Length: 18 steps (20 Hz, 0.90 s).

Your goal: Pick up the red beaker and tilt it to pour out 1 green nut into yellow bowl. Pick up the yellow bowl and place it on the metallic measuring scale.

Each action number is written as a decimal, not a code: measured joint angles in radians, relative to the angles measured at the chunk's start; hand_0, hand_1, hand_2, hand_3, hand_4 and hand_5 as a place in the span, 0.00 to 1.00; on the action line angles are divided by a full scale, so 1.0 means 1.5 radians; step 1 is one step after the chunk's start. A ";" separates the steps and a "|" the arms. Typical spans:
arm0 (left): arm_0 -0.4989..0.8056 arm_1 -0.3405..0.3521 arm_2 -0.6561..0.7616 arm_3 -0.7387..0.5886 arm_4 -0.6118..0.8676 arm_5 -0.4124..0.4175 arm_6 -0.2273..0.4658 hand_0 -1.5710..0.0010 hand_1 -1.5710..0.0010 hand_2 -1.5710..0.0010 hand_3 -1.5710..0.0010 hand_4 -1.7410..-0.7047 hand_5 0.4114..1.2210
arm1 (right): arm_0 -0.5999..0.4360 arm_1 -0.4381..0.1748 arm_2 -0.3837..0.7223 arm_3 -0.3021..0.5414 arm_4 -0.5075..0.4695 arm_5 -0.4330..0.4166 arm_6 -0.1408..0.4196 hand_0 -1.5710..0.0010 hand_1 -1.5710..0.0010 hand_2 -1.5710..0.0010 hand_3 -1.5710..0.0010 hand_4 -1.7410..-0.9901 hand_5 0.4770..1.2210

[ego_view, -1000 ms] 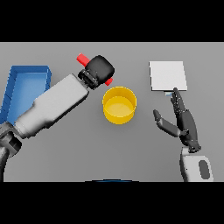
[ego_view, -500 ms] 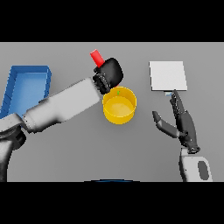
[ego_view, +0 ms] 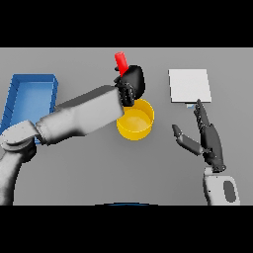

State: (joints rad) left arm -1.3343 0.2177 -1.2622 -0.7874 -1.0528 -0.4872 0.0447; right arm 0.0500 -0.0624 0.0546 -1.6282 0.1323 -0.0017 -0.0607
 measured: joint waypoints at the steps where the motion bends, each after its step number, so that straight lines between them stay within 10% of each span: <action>1: -0.006 0.002 -0.010 0.005 0.000 -0.002 -0.009 0.00 0.00 0.00 0.00 0.00 1.00 | 0.002 0.000 -0.001 0.003 -0.002 0.002 0.000 1.00 1.00 1.00 1.00 0.63 0.15; 9: -0.076 0.021 -0.016 0.018 0.025 0.021 0.005 0.00 0.00 0.00 0.00 0.00 0.94 | 0.000 -0.001 0.001 -0.004 0.000 0.000 0.009 1.00 1.00 1.00 1.00 0.70 0.16; 11: -0.107 0.040 -0.002 0.026 0.035 0.047 0.006 0.00 0.19 0.20 0.00 0.09 0.96 | 0.003 -0.001 0.006 -0.012 0.002 0.004 -0.004 1.00 1.00 1.00 1.00 0.69 0.18; 13: -0.148 0.057 0.019 0.048 0.027 0.078 0.012 0.00 0.12 0.13 0.23 0.06 0.97 | -0.009 0.002 0.002 0.003 -0.011 0.011 0.008 1.00 1.00 1.00 1.00 0.68 0.19; 18: -0.250 0.111 0.122 0.154 0.084 0.102 0.015 0.00 0.04 0.04 0.07 0.20 0.99 | -0.005 -0.004 0.003 -0.005 -0.014 0.019 -0.007 1.00 1.00 1.00 1.00 0.62 0.22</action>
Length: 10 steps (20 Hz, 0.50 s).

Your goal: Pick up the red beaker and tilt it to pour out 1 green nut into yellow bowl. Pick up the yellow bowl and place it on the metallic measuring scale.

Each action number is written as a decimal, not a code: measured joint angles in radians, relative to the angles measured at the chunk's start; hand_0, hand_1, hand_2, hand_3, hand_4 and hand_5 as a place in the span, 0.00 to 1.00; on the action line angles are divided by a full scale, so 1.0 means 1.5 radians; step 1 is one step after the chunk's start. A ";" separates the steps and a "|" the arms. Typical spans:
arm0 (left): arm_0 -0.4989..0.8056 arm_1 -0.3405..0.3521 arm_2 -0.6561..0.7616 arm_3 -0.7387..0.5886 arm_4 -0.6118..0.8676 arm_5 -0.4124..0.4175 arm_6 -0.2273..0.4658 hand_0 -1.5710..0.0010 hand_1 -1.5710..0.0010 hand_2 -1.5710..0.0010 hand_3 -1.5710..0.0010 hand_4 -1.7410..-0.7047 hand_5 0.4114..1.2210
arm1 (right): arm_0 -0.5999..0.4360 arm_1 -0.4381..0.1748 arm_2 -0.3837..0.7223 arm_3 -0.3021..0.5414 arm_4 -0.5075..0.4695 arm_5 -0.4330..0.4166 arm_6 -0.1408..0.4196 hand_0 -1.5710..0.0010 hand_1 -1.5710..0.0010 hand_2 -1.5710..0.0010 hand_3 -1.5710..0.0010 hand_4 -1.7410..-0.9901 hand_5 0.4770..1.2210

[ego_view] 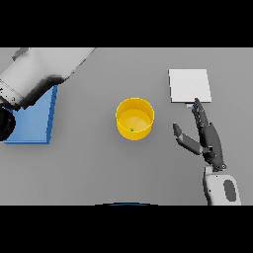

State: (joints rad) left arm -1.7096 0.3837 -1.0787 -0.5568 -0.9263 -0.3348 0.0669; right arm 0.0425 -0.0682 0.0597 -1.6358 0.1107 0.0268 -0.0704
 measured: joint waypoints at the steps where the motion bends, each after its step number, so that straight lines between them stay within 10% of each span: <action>1: -0.006 -0.001 0.012 0.018 0.016 0.003 0.000 0.00 0.03 0.03 0.06 0.16 0.99 | -0.006 0.001 0.002 0.004 -0.002 0.004 0.010 1.00 1.00 1.00 1.00 0.61 0.22; 10: 0.073 0.143 0.270 0.197 0.346 0.121 0.081 0.00 0.00 0.00 0.09 0.02 1.00 | -0.013 -0.017 0.010 0.008 0.015 0.008 -0.030 1.00 1.00 1.00 1.00 0.59 0.23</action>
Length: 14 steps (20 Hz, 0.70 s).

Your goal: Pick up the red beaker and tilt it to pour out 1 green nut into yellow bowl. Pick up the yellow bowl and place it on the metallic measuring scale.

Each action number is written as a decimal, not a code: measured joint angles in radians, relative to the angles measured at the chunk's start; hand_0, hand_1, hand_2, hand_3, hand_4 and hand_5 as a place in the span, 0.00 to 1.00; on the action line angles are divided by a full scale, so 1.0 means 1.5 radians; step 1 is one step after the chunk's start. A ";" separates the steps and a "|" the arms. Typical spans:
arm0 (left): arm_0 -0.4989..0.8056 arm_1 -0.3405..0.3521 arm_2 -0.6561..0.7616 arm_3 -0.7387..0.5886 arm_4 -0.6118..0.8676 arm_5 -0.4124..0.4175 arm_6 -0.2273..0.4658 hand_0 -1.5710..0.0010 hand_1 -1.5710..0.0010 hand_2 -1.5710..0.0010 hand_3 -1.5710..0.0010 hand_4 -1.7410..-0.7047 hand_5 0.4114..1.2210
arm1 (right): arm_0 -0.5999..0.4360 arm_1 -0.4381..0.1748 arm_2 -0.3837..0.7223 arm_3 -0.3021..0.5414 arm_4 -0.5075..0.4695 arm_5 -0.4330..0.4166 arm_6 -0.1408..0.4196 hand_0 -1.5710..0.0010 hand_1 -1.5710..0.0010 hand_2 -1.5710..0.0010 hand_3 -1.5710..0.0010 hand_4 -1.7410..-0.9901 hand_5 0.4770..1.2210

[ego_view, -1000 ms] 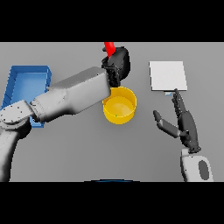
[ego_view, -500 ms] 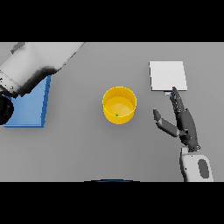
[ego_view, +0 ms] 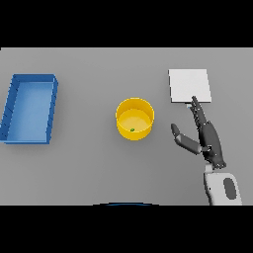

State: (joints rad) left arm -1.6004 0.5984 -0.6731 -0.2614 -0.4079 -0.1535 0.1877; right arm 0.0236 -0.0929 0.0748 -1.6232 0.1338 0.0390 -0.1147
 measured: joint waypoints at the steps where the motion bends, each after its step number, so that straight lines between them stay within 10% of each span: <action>1: 0.019 0.010 0.019 0.007 0.032 0.019 0.021 0.00 0.00 0.00 0.11 0.02 1.00 | -0.003 0.001 0.000 0.001 0.001 -0.003 0.012 1.00 1.00 1.00 1.00 0.60 0.23; 14: 0.346 0.065 0.088 -0.135 0.305 0.202 0.203 0.00 0.00 0.00 0.04 0.00 1.00 | -0.009 -0.001 0.002 0.022 0.004 0.000 0.017 1.00 1.00 1.00 1.00 0.58 0.30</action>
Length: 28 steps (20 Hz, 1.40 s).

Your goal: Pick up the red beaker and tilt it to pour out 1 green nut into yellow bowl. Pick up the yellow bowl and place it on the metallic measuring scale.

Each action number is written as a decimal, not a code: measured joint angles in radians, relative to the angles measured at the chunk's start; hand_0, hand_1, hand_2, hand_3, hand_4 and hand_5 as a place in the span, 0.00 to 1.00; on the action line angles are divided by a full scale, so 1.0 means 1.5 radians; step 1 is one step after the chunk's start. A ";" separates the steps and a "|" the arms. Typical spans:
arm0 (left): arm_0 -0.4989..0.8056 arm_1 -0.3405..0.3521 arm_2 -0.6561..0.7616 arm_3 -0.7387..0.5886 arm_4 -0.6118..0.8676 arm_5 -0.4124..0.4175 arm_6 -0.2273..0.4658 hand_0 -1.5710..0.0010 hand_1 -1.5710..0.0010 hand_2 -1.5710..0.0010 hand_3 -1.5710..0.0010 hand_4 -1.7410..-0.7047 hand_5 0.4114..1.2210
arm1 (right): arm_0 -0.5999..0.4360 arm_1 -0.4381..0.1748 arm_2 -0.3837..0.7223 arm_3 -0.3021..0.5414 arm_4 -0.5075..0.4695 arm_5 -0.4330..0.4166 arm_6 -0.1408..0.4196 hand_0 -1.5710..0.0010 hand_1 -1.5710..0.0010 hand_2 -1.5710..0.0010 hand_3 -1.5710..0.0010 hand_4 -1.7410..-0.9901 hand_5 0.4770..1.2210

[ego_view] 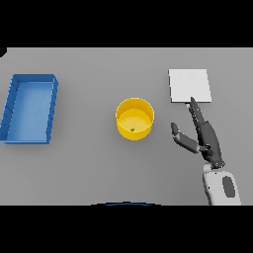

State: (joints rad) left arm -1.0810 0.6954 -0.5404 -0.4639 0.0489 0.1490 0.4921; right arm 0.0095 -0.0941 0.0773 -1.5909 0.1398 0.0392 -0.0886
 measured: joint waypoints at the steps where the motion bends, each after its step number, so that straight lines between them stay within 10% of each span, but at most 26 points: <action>1: 0.032 0.008 -0.004 -0.025 0.010 0.019 0.009 0.00 0.00 0.00 0.03 0.00 1.00 | 0.005 0.000 0.004 -0.009 -0.001 0.004 -0.010 1.00 1.00 1.00 1.00 0.58 0.31; 9: 0.185 0.088 -0.039 -0.255 0.082 0.128 0.077 0.00 0.00 0.00 0.16 0.00 0.91 | 0.025 0.001 0.013 -0.025 0.009 0.001 -0.019 1.00 1.00 1.00 1.00 0.54 0.33; 12: 0.213 0.101 -0.061 -0.309 0.111 0.156 0.076 0.00 0.00 0.00 0.08 0.15 0.68 | 0.007 -0.004 0.004 -0.005 0.011 -0.005 -0.002 1.00 1.00 1.00 1.00 0.55 0.34; 16: 0.239 0.125 -0.087 -0.359 0.148 0.140 0.079 0.00 0.03 0.10 0.46 0.59 0.45 | 0.007 -0.004 0.008 -0.009 0.012 -0.003 -0.012 1.00 1.00 1.00 1.00 0.55 0.34; 21: 0.270 0.160 -0.067 -0.454 0.215 0.076 0.052 0.60 0.66 0.70 0.81 0.86 0.34 | -0.005 -0.005 0.002 0.000 0.011 -0.007 -0.006 1.00 1.00 1.00 1.00 0.56 0.33; 28: 0.246 0.164 -0.108 -0.434 0.202 0.023 0.079 0.92 0.93 0.94 0.96 0.95 0.30 | 0.001 -0.007 0.006 -0.006 0.016 -0.007 -0.007 1.00 1.00 1.00 1.00 0.58 0.32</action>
State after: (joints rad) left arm -0.7112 0.9409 -0.7031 -1.1149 0.3518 0.1838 0.6100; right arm 0.0113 -0.1048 0.0864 -1.5999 0.1641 0.0294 -0.0998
